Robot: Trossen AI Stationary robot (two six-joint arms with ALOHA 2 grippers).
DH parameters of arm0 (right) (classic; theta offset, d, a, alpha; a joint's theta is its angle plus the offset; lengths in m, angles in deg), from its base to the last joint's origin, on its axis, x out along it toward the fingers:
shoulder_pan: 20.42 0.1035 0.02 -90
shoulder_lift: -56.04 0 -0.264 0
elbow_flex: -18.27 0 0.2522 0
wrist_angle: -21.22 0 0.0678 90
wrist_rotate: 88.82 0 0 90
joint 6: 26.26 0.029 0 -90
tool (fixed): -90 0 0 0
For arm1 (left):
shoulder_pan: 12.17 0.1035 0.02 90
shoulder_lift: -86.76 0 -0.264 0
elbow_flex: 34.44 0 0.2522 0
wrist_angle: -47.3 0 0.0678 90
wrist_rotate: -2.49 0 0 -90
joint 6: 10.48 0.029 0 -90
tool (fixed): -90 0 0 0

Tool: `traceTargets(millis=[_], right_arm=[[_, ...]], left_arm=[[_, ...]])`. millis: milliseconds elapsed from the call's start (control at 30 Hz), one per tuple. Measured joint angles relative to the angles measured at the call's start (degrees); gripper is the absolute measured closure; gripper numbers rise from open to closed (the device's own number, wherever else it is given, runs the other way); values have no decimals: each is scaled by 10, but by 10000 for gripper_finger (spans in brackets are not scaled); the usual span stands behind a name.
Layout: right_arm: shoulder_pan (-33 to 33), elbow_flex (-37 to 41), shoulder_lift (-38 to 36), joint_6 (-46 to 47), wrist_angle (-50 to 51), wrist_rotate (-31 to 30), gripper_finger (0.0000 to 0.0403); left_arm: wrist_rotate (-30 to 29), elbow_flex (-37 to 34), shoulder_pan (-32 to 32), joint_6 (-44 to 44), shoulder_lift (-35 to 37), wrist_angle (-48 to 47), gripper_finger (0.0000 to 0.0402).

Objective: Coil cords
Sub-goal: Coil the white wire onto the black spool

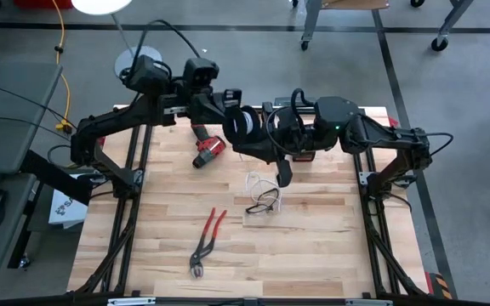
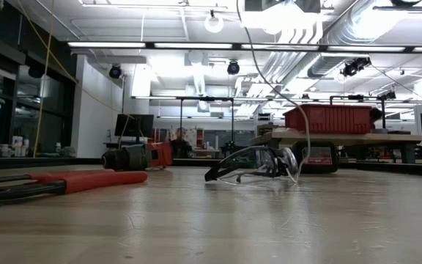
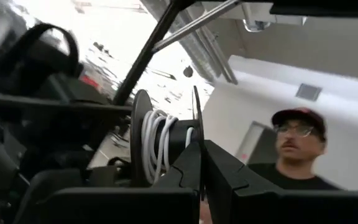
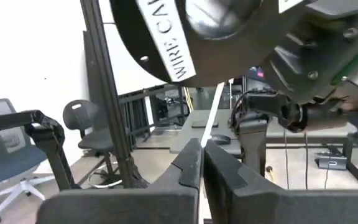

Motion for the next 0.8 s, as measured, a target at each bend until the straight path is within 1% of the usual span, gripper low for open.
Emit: traceTargets(millis=[100,200,300,367,467,567,633,700,800], right_arm=[[0,0,0,0,-4,0,403],[0,0,0,17,-5,-4,403],[0,0,0,40,-3,-30,397],[1,1,-1,55,23,-32,380],[2,3,6,58,52,-39,338],[1,3,5,50,58,-86,294],[1,2,4,37,64,-110,272],[1,2,5,25,67,-133,259],[-2,2,5,11,67,-138,255]], left_arm=[[-12,0,14,49,6,-15,402],[-26,0,23,122,11,-38,401],[-35,0,30,176,18,-61,401],[-57,2,34,196,22,-66,402],[-72,2,35,202,28,-65,401],[-73,2,33,213,34,-65,401],[-73,2,30,216,38,-66,401],[-78,2,28,221,42,-66,401],[-86,2,25,235,49,-66,401]])
